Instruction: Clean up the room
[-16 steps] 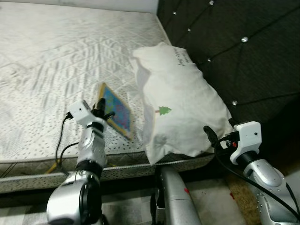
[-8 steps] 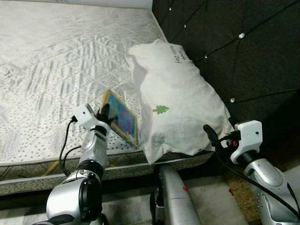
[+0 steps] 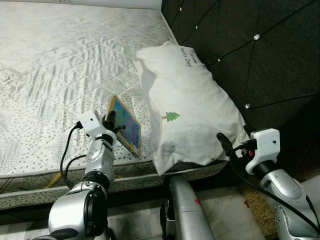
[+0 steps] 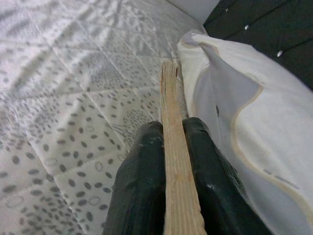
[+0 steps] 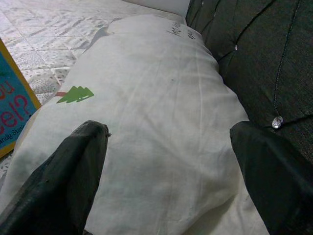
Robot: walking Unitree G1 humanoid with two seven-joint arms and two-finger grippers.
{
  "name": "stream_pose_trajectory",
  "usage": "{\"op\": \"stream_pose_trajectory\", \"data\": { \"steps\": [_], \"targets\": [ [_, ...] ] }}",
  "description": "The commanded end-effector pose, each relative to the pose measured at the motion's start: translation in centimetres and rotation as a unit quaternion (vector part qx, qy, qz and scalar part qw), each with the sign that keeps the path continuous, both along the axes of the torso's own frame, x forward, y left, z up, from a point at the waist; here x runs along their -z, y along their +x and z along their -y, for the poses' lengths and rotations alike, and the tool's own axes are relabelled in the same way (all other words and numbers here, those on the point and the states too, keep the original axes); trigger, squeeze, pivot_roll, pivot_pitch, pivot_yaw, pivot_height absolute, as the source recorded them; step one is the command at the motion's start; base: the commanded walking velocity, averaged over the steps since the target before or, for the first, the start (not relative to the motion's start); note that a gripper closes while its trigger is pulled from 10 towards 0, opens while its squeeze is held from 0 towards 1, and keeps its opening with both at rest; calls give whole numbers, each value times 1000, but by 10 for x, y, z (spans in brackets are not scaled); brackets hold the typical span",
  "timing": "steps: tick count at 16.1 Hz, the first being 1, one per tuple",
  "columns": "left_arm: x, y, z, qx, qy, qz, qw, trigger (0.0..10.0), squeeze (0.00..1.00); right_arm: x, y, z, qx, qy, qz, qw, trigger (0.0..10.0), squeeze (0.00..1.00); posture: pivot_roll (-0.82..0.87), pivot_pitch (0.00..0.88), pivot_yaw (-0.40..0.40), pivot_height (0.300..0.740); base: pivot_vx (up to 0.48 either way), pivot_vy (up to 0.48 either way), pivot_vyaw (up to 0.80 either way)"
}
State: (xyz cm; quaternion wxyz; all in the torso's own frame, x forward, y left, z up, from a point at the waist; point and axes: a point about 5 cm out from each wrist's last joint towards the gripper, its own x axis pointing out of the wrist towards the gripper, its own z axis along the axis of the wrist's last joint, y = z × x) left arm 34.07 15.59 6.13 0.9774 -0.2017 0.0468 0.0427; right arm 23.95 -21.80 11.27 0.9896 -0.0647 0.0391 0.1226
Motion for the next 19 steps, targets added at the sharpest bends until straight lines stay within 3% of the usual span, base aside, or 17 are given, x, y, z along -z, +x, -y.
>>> {"op": "stream_pose_trajectory", "data": {
  "steps": [1, 4, 8, 9, 10, 19],
  "targets": [
    [-5, 2, -3, -9, 30, 9, 999, 10000, 0, -7, 1, 4, 5, -3, 15, 1000, 10000, 0, -313, 49, -89, 565, 0, 0, 0],
    [-3, -2, -3, -2, 97, 10, 995, 10000, 0, -6, 3, 0, 1, 0, 18, 1000, 10000, 0, -304, 41, -85, 565, 0, 0, 0],
    [1, -3, 2, 11, 105, -4, 994, 10000, 35, -7, 5, 0, 3, -1, 22, 1000, 10000, 0, -308, 38, -80, 565, 0, 0, 0],
    [5, -4, 2, 10, 104, -18, 994, 10000, 757, -7, 5, 1, 4, -2, 22, 1000, 10000, 0, -308, 37, -80, 565, 0, 0, 0],
    [7, -5, 2, 8, 105, -25, 994, 10000, 1000, -6, 5, 1, 4, -2, 22, 1000, 10000, 0, -307, 36, -79, 565, 0, 0, 0],
    [10, -8, -4, -37, 109, -44, 992, 10000, 1000, -2, 14, -7, 7, 4, 33, 999, 10000, 0, -255, 16, -49, 565, 0, 0, 0]
  ]
}}
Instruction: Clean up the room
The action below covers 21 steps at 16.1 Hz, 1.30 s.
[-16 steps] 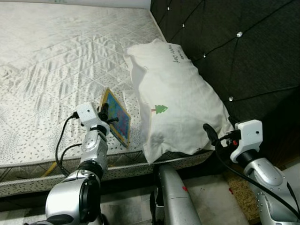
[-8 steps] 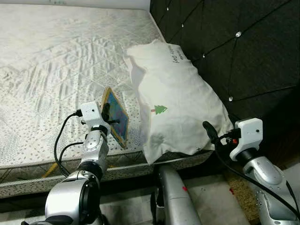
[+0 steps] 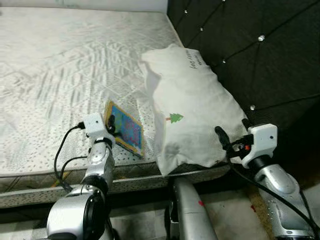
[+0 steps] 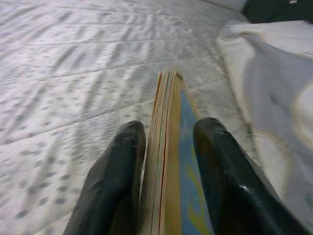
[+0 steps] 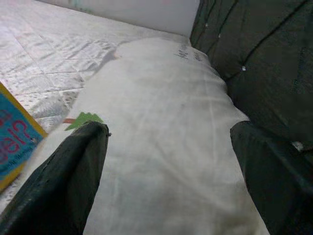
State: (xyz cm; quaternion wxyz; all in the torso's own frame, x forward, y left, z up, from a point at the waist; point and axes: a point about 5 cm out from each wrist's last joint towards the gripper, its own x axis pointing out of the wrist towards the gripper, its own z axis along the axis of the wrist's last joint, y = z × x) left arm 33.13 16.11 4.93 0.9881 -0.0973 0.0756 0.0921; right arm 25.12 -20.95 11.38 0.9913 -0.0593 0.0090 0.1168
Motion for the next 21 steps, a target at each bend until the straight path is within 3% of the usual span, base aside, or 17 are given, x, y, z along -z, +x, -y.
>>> {"op": "stream_pose_trajectory", "data": {
  "steps": [1, 3, 8, 11, 13, 15, 17, 20, 21],
  "targets": [
    [2, 0, 1, -5, -2, -15, 1000, 10000, 1000, 0, 3, -1, 2, -3, 4, 1000, 10000, 0, -249, 10, -41, 565, 0, 0, 0],
    [6, -1, 0, -10, 2, -39, 999, 10000, 1000, 2, 4, -3, 3, 1, 6, 1000, 10000, 0, -239, 3, -33, 565, 0, 0, 0],
    [2, -4, -20, -51, 12, -19, 998, 10000, 1000, 6, 9, -6, 6, 4, 7, 1000, 10000, 0, -209, 0, -25, 565, 0, 0, 0],
    [0, -8, -24, -44, 10, -12, 999, 10000, 1000, 11, 11, -11, 1, 13, 3, 1000, 10000, 0, -154, 0, -22, 565, 0, 0, 0],
    [0, -22, -26, -34, 23, -2, 999, 10000, 1000, 13, 18, -18, -1, 23, 0, 1000, 10000, 0, -120, 0, -26, 565, 0, 0, 0],
    [-7, -51, -28, -11, 54, 22, 998, 10000, 1000, 16, 30, -31, -16, 33, -12, 999, 10000, 0, -72, 0, -38, 565, 0, 0, 0],
    [-13, -75, -44, -59, 60, 7, 996, 10000, 1000, 18, 39, -35, -20, 42, -23, 999, 10000, 0, -34, 0, -50, 565, 0, 0, 0],
    [-2, -80, -62, -85, 52, -31, 994, 10000, 1000, 20, 45, -36, -13, 45, -29, 998, 10000, 0, -18, 0, -55, 565, 0, 0, 0],
    [0, -80, -68, -88, 56, -43, 994, 10000, 937, 18, 47, -37, -8, 46, -26, 999, 10000, 0, -21, 0, -53, 565, 0, 0, 0]
  ]
}}
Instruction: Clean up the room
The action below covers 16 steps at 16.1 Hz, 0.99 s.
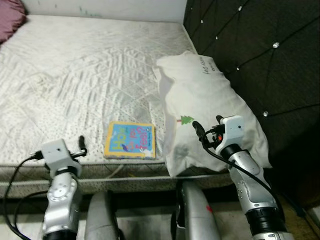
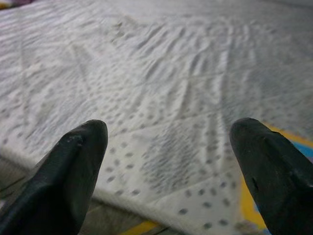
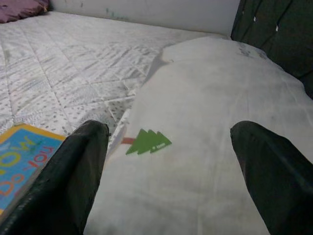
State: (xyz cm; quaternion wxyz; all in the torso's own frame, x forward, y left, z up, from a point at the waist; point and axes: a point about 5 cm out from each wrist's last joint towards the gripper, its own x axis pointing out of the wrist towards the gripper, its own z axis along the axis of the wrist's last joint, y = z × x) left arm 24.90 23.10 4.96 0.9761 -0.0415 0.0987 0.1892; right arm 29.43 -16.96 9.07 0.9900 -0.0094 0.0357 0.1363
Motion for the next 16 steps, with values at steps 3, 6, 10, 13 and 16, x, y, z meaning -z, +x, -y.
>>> {"op": "stream_pose_trajectory", "data": {
  "steps": [3, 6, 10, 13, 16],
  "targets": [
    [-13, 0, 9, 50, 14, 2, 999, 10000, 0, -5, 5, 10, 52, 21, 3, 998, 10000, 0, -19, 0, -46, 565, 0, 0, 0],
    [-17, -12, 13, 45, 8, -20, 999, 10000, 0, 0, 4, 4, 44, 32, -2, 999, 10000, 0, -8, 0, -41, 565, 0, 0, 0],
    [-15, -11, 11, 52, -13, -29, 998, 10000, 0, 1, 5, 5, 48, 37, -6, 998, 10000, 0, -5, 0, -47, 565, 0, 0, 0],
    [-19, -11, 14, 62, -16, -22, 998, 10000, 0, 0, 5, 6, 50, 40, -3, 998, 10000, 0, -4, 0, -44, 565, 0, 0, 0],
    [-20, -14, 24, 78, -28, -32, 996, 10000, 0, -2, 6, 4, 55, 43, -6, 998, 10000, 0, -4, 0, -41, 600, 0, 0, 0]
  ]
}}
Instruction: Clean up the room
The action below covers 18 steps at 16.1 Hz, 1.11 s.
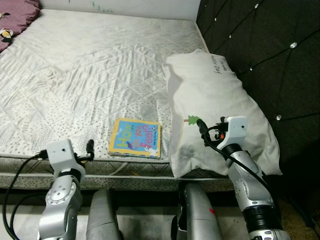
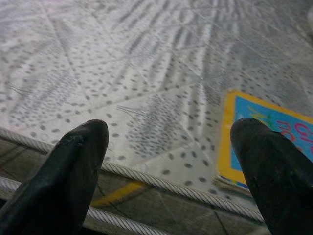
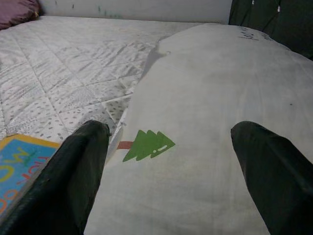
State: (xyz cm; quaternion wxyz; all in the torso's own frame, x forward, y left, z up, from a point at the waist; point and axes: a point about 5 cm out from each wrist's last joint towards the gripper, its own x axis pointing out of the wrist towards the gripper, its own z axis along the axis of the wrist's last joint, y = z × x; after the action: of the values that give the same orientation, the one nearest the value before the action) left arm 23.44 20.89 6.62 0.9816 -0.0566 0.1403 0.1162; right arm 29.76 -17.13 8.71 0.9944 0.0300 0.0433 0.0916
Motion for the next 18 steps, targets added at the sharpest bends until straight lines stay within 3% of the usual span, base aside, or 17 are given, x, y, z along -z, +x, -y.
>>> {"op": "stream_pose_trajectory", "data": {
  "steps": [1, 9, 12, 18],
  "targets": [
    [-3, 0, 4, 7, -2, 3, 1000, 10000, 0, -6, 4, 2, 8, 7, 7, 1000, 10000, 0, -4, 0, -41, 610, 0, 0, 0],
    [-4, 6, 10, 17, 12, -4, 1000, 10000, 0, -4, 7, -1, 13, 9, 9, 1000, 10000, 0, -4, 0, -25, 700, 0, 0, 0],
    [-9, 9, 12, 24, 36, 18, 999, 10000, 0, -5, 7, -1, 17, 10, 12, 1000, 10000, 0, -5, 0, -22, 740, 0, 0, 0],
    [-12, 8, 20, 42, 21, 27, 999, 10000, 0, -5, 8, -2, 22, 8, 15, 1000, 10000, 0, -2, 0, -27, 740, 0, 0, 0]
  ]
}}
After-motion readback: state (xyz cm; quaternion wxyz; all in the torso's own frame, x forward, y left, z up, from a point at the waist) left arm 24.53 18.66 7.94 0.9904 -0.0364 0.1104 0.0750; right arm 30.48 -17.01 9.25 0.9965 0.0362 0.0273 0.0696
